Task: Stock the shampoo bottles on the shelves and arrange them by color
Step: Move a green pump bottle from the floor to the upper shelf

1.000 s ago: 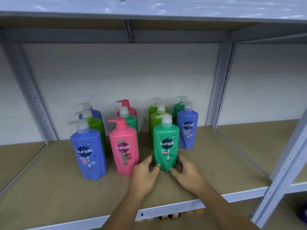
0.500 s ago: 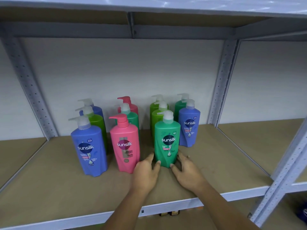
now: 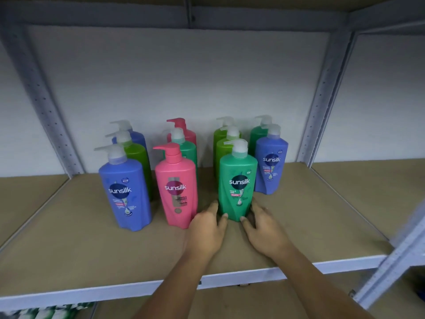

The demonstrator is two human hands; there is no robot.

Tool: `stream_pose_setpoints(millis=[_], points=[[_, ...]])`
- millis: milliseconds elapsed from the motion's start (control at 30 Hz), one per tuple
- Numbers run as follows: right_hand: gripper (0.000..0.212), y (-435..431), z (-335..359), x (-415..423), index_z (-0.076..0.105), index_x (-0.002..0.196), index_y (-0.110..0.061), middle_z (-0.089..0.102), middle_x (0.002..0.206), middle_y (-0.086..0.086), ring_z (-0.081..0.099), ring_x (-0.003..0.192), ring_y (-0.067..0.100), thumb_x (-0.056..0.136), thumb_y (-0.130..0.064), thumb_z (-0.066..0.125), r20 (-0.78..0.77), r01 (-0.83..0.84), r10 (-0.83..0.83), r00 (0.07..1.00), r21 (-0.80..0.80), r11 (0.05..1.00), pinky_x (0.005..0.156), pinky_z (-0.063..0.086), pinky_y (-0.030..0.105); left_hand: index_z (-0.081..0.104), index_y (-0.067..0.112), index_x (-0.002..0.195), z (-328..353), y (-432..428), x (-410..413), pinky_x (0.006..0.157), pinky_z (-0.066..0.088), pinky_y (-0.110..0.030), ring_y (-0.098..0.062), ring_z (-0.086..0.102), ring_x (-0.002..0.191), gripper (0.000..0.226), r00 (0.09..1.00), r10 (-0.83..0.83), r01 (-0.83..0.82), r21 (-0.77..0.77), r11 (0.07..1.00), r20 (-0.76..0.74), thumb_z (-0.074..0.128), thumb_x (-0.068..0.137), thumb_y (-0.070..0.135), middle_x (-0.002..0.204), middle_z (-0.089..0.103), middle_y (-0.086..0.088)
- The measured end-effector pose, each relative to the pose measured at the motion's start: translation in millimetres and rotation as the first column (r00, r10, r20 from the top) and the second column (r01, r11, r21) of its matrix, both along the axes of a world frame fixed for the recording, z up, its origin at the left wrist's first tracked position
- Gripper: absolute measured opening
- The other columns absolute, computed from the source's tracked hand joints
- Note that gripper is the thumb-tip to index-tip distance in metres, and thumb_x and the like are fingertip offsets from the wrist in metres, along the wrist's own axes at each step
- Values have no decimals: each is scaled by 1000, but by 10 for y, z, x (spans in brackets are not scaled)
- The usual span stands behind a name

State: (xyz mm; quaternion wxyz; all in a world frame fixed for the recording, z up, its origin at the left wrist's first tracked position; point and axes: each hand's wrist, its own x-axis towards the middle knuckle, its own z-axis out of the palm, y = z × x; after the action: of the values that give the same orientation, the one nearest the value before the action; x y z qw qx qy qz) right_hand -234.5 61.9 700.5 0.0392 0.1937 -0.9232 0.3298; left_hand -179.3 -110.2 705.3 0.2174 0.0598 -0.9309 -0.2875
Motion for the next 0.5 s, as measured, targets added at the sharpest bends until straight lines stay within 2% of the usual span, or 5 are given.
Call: stream_pose_setpoints(millis=[133, 233, 300, 400, 500], points=[[43, -25, 47, 71, 47, 131, -14, 62, 113, 13, 53, 112, 34, 94, -35, 55, -10, 24, -23, 1000, 85, 996, 91, 46, 39, 53, 18, 130, 21, 11, 65, 72, 54, -40, -32, 67, 96, 46, 999, 2, 0, -53, 999, 38, 56, 90, 40, 108, 69, -10], [52, -18, 127, 272, 44, 137, -9, 59, 126, 15, 50, 120, 36, 96, -40, 54, -54, 36, -25, 998, 202, 979, 100, 41, 39, 51, 19, 133, 36, -9, 238, 82, 54, -39, -30, 63, 107, 52, 992, -59, 68, -85, 994, 108, 52, 84, 38, 121, 64, -7], [58, 3, 165, 472, 42, 144, -6, 54, 140, 15, 45, 130, 34, 99, -42, 48, -71, 17, 4, 998, 287, 958, 111, 35, 40, 56, 16, 128, 24, -45, 399, 89, 50, -38, -30, 60, 113, 46, 984, -117, 135, -137, 981, 134, 50, 87, 36, 123, 63, -8], [58, 47, 158, 763, 49, 142, -12, 45, 152, 9, 34, 142, 28, 101, -49, 32, -95, -59, 105, 990, 395, 917, 119, 22, 39, 56, 11, 135, 11, -88, 679, 111, 36, -33, -28, 46, 133, 45, 970, -165, 197, -188, 962, 177, 50, 98, 35, 141, 56, -9], [52, 82, 166, 1080, 44, 146, -15, 40, 155, 4, 26, 147, 24, 104, -45, 33, -69, -137, 181, 981, 410, 902, 120, 15, 39, 50, 12, 144, -15, -131, 1013, 118, 18, -28, -22, 34, 145, 49, 967, -193, 228, -236, 944, 165, 44, 103, 38, 154, 45, -5]])
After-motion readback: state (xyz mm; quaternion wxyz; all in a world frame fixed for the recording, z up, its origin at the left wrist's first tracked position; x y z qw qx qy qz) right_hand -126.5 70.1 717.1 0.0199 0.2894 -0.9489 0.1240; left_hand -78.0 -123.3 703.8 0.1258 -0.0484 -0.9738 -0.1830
